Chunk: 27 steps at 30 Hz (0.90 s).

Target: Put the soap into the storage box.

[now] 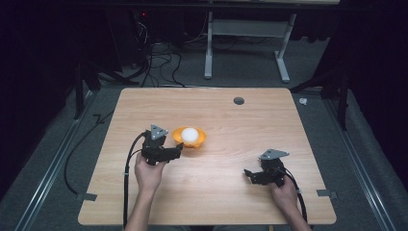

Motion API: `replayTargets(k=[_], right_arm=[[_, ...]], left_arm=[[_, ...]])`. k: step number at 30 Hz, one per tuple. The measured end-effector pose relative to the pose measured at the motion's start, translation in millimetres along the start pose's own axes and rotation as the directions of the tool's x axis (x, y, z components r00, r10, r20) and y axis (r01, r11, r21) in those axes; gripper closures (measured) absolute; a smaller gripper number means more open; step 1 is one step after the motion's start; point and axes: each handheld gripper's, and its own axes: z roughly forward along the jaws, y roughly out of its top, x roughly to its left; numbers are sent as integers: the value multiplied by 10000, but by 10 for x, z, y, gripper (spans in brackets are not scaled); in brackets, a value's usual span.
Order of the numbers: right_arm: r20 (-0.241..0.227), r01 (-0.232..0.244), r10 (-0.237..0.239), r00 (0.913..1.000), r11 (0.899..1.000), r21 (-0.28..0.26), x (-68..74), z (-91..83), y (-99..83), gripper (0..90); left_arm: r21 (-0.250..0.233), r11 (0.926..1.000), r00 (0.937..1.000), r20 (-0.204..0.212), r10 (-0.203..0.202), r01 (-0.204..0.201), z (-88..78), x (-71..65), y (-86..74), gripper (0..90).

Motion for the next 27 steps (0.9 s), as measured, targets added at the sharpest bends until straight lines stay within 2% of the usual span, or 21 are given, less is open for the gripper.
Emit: replayTargets(k=[9,27], right_arm=[[-1,1,-1,10000,10000,-5,0,0,0,136],[-5,4,-4,10000,10000,0,0,0,0,137]], left_arm=[[-168,9996,9997,-25,-223,223,-134,51,-80,217],[-252,9982,9985,38,-547,548,-267,125,-201,217]])
